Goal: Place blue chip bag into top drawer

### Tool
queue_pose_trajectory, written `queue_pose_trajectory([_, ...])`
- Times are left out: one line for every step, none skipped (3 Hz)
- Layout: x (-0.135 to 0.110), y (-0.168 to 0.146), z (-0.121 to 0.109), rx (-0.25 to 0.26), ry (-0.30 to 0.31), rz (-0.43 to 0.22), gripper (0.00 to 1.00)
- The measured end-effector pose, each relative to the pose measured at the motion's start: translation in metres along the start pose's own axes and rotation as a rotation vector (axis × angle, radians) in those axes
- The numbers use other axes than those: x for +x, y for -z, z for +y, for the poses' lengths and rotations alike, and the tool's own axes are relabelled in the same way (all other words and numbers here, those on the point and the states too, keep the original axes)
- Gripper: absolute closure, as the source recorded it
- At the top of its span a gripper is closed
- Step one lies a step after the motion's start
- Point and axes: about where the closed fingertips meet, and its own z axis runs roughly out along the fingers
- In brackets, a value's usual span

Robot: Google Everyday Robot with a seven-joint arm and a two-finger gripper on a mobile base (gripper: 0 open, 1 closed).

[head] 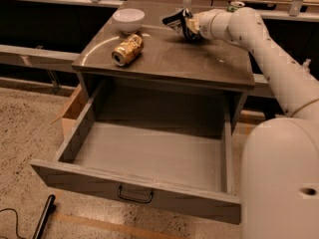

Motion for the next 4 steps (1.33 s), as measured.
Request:
queue_pose_trajectory([-0.002, 0.040, 0.036, -0.076, -0.043, -0.001, 1.00])
queue_pose_trajectory([0.002, 0.079, 0.081, -0.194, -0.078, -0.016, 1.00])
queue_pose_trajectory([0.002, 0.082, 0.092, -0.218, -0.089, -0.026, 1.00])
queue_pose_trajectory([-0.003, 0.087, 0.097, -0.250, -0.077, -0.027, 1.00])
